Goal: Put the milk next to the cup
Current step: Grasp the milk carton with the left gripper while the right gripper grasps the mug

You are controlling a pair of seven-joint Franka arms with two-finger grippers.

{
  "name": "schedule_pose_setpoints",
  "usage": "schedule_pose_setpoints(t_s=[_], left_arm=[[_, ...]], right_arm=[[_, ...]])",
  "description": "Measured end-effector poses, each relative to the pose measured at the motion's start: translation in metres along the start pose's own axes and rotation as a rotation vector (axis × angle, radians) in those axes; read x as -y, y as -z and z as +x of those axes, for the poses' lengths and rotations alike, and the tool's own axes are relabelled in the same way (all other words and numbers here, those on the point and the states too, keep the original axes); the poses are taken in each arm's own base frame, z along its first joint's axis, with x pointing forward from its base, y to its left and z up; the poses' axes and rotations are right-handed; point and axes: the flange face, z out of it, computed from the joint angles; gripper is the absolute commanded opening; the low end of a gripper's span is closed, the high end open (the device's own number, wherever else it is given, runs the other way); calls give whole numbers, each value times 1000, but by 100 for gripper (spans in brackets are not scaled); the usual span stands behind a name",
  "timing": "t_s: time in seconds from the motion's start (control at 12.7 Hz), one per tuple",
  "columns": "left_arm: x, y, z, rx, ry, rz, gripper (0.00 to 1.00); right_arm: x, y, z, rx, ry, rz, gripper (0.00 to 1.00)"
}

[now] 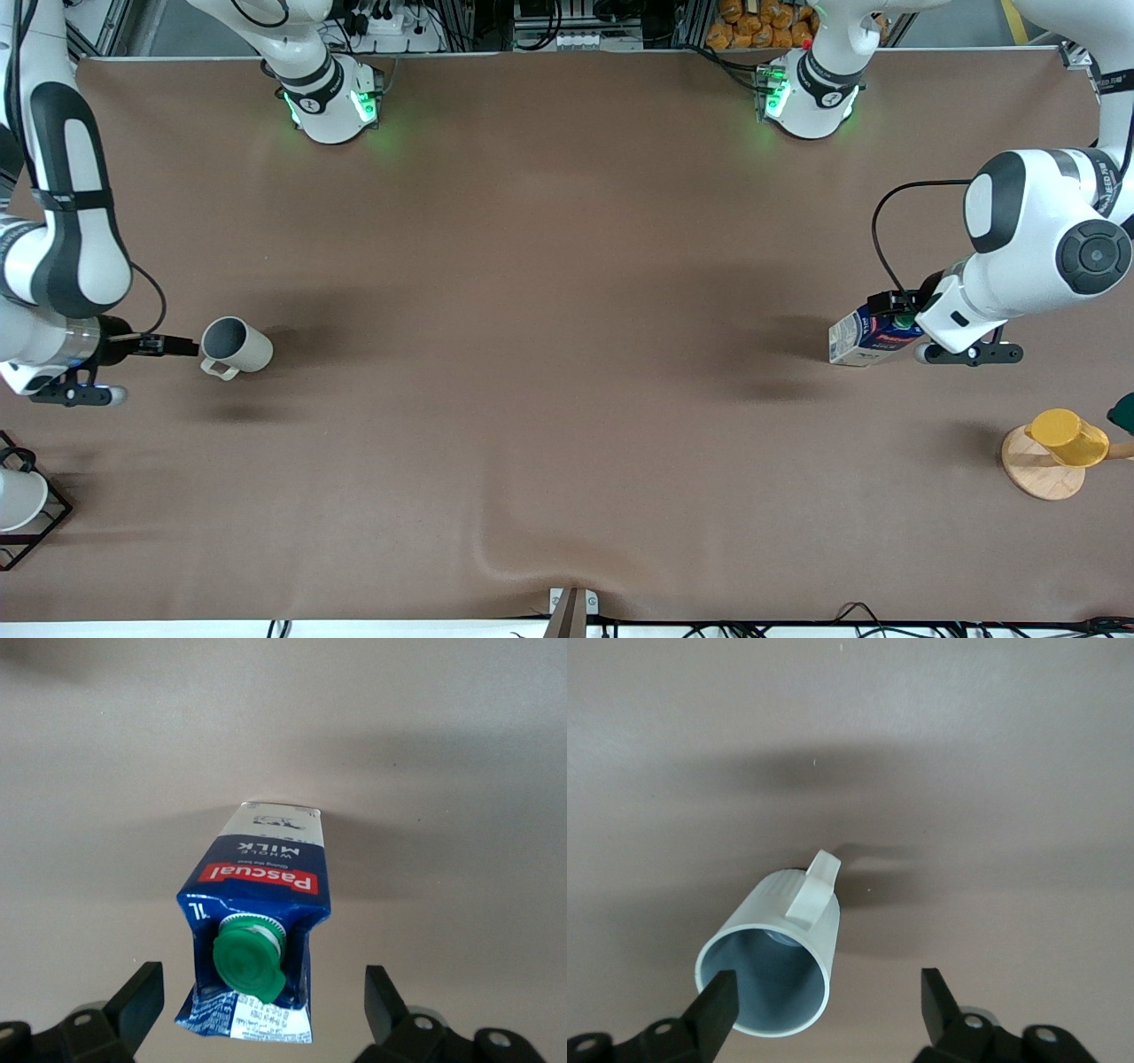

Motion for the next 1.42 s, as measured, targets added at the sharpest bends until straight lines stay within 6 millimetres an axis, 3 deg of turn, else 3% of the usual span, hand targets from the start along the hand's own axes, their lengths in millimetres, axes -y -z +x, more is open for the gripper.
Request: schedule_pose_setpoints(t_s=[0.08, 0.31, 0.47, 0.55, 0.71, 0.87, 1.02, 1.1, 1.26, 1.42], left_arm=[[0, -3, 0, -6, 0, 0, 100], [0, -10, -1, -7, -1, 0, 100], [0, -12, -2, -1, -1, 1, 100], [0, -15, -2, 2, -6, 11, 100], [3, -18, -3, 7, -16, 37, 100], [9, -20, -2, 12, -9, 40, 96], [14, -22, -3, 15, -1, 38, 70], [14, -22, -3, 15, 0, 38, 67], [14, -22, -2, 12, -1, 38, 57], [13, -22, -2, 8, -3, 38, 53]], right_arm=[[0, -7, -2, 10, 3, 3, 83], [2, -25, -7, 9, 7, 6, 52], [3, -41, -10, -19, 11, -1, 13], [3, -48, -11, -30, 14, -5, 0], [7, -53, -12, -34, 22, -6, 0], [22, -45, -10, -38, 30, -4, 0], [42, -26, -6, -13, 18, 10, 0], [55, -12, -3, 4, -5, 17, 0], [93, 17, 2, 36, -79, 34, 0], [152, 41, 3, 47, -166, 47, 0]])
